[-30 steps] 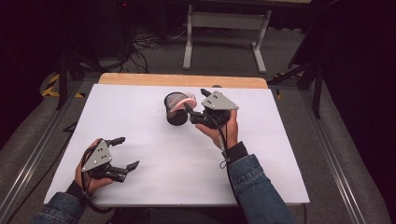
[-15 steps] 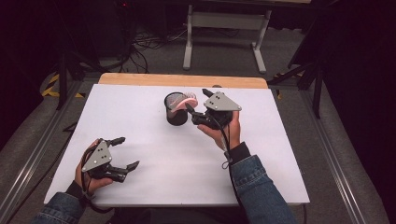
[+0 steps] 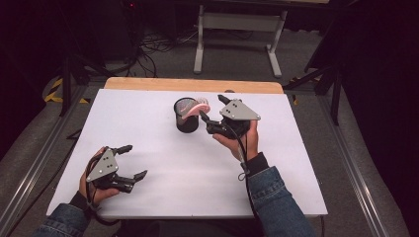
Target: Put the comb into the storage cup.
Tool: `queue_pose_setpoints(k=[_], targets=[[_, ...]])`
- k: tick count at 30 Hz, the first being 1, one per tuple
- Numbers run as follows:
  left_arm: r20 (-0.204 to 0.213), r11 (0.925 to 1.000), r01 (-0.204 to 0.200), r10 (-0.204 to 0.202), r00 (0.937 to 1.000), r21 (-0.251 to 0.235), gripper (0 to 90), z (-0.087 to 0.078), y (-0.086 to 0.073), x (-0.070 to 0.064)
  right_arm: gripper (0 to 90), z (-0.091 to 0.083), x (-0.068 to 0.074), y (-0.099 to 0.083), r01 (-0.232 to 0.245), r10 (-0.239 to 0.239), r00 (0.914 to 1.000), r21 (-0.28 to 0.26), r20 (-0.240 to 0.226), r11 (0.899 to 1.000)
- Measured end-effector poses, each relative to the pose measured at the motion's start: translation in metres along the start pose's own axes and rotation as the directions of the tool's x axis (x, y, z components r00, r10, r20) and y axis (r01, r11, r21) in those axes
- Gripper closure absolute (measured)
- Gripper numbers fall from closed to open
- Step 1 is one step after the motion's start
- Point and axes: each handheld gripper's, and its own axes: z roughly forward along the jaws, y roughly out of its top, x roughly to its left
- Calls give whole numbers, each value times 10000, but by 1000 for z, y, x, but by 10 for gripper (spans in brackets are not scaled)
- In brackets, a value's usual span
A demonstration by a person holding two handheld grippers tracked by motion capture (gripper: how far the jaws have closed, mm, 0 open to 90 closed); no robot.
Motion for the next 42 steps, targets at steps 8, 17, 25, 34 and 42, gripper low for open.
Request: queue_pose_setpoints(k=[8, 17, 25, 34, 42], targets=[[15, 10000, 27, -27, 10000, 15, 74, 0, 0, 0, 210, -8, 5, -4, 101, -101, 9999, -65, 33, 9999], [14, 10000, 32, -32, 10000, 24, 74, 1, -1, 0, 179, -14, 13, -15, 400, -400, 9992, 71, 23, 9992], [31, 10000, -16, 16, 10000, -16, 74, 0, 0, 0, 144, -20, 14, -17, 333, -333, 9994, -39, -13, 9994], [49, 10000, -29, 29, 10000, -31, 74, 0, 0, 0, 94, -30, 15, -16, 603, -602, 9982, -130, 67, 9981], [52, 10000, -18, 18, 10000, -58, 74, -1, 0, 0, 82, -37, 18, -15, 728, -727, 9973, -178, 60, 9972]])
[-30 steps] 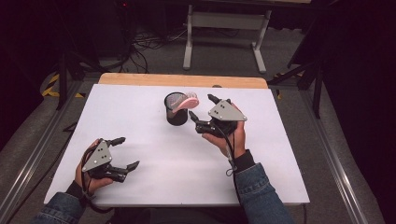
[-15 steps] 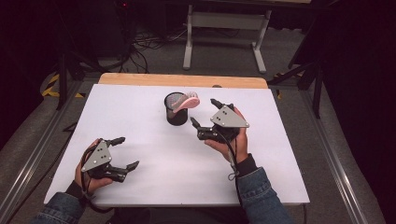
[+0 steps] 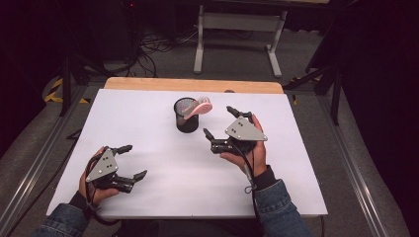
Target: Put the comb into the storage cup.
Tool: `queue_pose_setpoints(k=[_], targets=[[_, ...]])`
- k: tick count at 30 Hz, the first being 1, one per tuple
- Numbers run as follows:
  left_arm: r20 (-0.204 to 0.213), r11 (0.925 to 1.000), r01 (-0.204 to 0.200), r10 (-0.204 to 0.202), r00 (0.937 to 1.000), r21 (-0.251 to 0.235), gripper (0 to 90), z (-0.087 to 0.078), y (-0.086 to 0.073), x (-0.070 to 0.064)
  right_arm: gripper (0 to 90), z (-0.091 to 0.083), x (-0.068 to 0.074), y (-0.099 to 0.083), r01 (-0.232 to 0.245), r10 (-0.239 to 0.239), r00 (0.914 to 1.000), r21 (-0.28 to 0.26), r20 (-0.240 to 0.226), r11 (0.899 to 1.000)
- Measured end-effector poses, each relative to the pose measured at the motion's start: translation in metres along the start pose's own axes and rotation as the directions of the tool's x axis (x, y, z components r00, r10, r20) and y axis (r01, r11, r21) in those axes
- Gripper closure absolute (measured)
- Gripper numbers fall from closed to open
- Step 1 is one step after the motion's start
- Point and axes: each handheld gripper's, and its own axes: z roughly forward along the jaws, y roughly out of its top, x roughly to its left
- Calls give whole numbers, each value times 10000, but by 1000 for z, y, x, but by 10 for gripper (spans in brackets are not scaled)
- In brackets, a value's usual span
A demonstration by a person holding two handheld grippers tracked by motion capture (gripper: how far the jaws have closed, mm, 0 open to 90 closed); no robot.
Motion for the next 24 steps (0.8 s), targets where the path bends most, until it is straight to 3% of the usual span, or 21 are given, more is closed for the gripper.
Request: queue_pose_setpoints(k=[24], targets=[[-63, 10000, -21, 21, 10000, -29, 73, -1, 1, 0, 84, -24, 1, -10, 336, -337, 9994, 16, 49, 9994]])
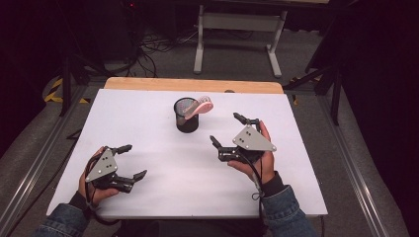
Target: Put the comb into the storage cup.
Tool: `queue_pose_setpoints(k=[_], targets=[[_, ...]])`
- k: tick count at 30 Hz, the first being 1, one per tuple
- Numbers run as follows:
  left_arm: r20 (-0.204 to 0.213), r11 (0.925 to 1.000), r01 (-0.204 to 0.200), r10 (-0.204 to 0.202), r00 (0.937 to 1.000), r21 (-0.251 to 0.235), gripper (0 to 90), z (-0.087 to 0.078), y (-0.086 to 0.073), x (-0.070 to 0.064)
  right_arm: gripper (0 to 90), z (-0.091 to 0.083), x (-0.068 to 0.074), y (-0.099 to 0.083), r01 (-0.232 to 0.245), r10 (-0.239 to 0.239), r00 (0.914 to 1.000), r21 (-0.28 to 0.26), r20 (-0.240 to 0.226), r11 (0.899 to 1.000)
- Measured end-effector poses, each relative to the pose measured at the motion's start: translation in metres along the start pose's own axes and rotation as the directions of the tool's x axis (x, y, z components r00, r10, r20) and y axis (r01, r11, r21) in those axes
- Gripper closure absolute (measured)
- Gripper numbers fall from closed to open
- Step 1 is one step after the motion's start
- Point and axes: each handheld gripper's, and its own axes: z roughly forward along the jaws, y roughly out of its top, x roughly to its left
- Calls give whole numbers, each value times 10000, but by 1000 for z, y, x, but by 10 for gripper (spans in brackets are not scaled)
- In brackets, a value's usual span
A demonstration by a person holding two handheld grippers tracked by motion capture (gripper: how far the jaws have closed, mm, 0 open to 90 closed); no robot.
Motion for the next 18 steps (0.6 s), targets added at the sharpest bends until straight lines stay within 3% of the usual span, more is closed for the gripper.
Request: queue_pose_setpoints(k=[18], targets=[[-23, 10000, 15, -15, 10000, -50, 72, -1, 0, 0, 83, -18, 1, -18, 206, -206, 9998, 47, 74, 9998]])
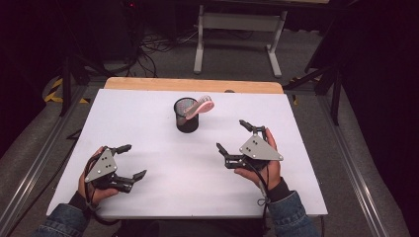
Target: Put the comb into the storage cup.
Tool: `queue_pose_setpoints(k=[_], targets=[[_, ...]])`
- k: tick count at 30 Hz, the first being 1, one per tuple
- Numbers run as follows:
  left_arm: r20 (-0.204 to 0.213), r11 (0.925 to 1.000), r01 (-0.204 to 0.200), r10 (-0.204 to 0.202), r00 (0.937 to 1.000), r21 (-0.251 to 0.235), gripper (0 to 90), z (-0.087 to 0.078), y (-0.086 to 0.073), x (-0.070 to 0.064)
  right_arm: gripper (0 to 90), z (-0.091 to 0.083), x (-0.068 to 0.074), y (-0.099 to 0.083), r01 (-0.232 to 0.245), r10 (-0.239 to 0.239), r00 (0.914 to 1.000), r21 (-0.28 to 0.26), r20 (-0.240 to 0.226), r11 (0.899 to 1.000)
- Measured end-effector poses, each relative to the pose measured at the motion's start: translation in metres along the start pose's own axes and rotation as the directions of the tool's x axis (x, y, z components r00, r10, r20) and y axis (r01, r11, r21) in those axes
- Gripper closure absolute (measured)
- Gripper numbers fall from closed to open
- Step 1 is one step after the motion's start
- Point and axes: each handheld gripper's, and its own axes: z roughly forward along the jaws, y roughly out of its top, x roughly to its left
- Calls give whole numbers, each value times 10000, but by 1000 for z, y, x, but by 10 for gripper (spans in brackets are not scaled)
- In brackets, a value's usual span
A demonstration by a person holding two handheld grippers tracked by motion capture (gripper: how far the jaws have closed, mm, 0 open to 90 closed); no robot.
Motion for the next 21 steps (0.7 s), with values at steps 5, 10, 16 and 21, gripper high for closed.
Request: queue_pose_setpoints(k=[5, 10, 16, 21], targets=[[11, 10000, -16, 16, 10000, 13, 72, 0, 0, 0, 83, -4, -2, -4, 102, -102, 9999, 141, 53, 9998], [18, 10000, -22, 22, 10000, 11, 72, 0, 0, 0, 83, -7, -2, -8, 142, -144, 9999, 210, 77, 9997], [26, 10000, -7, 7, 10000, -4, 72, -1, 0, -1, 83, -11, -2, -12, 229, -233, 9996, 305, 156, 9993], [-17, 10000, 15, -15, 10000, -32, 72, -1, 0, 0, 82, -14, -3, -17, 308, -319, 9992, 460, 238, 9985]])
